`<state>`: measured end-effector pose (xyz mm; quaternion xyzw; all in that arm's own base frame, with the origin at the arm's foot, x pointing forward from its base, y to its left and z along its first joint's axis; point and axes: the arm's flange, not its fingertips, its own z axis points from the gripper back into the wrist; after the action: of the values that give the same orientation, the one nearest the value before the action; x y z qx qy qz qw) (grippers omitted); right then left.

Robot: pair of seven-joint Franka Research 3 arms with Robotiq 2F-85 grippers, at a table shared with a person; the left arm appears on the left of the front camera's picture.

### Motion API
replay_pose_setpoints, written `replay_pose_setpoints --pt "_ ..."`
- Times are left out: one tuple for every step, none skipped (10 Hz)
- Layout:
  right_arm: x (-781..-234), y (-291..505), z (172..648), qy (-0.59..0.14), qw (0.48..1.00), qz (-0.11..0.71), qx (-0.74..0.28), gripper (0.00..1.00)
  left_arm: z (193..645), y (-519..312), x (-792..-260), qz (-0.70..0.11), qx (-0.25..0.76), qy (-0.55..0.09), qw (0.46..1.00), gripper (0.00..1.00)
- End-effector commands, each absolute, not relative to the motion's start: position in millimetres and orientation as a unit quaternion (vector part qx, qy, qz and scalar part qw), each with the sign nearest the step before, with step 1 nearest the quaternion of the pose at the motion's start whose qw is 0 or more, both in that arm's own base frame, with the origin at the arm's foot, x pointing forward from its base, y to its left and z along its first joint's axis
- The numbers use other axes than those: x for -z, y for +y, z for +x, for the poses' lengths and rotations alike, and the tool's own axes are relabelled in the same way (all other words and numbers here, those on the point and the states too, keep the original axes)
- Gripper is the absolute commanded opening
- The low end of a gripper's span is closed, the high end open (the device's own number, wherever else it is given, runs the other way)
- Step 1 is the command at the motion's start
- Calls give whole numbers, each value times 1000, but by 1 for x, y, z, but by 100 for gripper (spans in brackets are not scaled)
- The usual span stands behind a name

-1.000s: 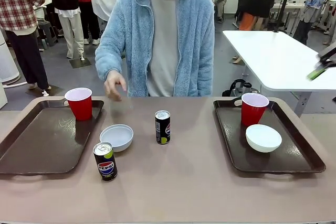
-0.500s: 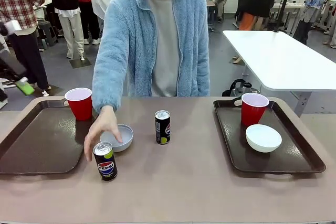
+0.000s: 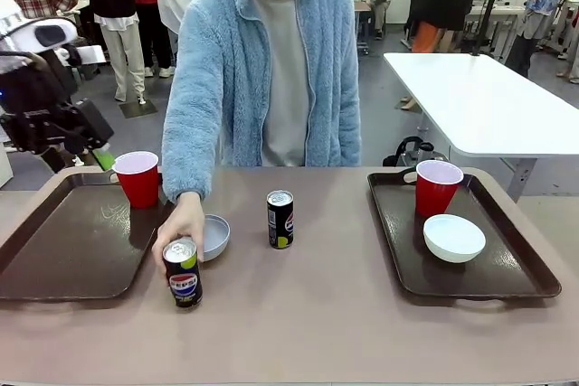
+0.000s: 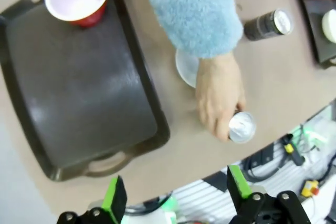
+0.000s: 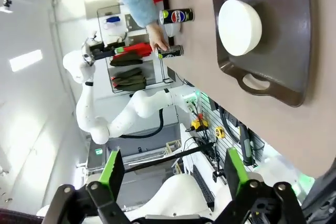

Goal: Prepare tableware on both trays.
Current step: Pick up a Picnic Bowl from the table and place it on a Handle tray.

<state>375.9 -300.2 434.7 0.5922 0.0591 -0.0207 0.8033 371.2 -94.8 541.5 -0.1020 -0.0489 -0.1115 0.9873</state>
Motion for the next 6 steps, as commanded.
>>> replay_pose_setpoints --pt "-430 -310 371 44 801 597 13 100 381 -112 -534 -65 106 -46 991 100" --pt "-425 -311 369 32 807 589 29 100 378 -120 -527 -51 117 -56 990 100" --pt "-431 -305 372 54 801 596 22 100 358 -113 -532 -69 149 -59 985 100" --pt "-431 -305 372 54 801 596 22 100 314 -84 -545 -105 198 -39 974 100" --pt "-431 -305 372 54 801 596 22 100 265 -51 -550 -124 245 -27 961 100" --pt "-431 -305 372 54 801 596 22 100 249 -37 -541 -128 258 -9 958 100"
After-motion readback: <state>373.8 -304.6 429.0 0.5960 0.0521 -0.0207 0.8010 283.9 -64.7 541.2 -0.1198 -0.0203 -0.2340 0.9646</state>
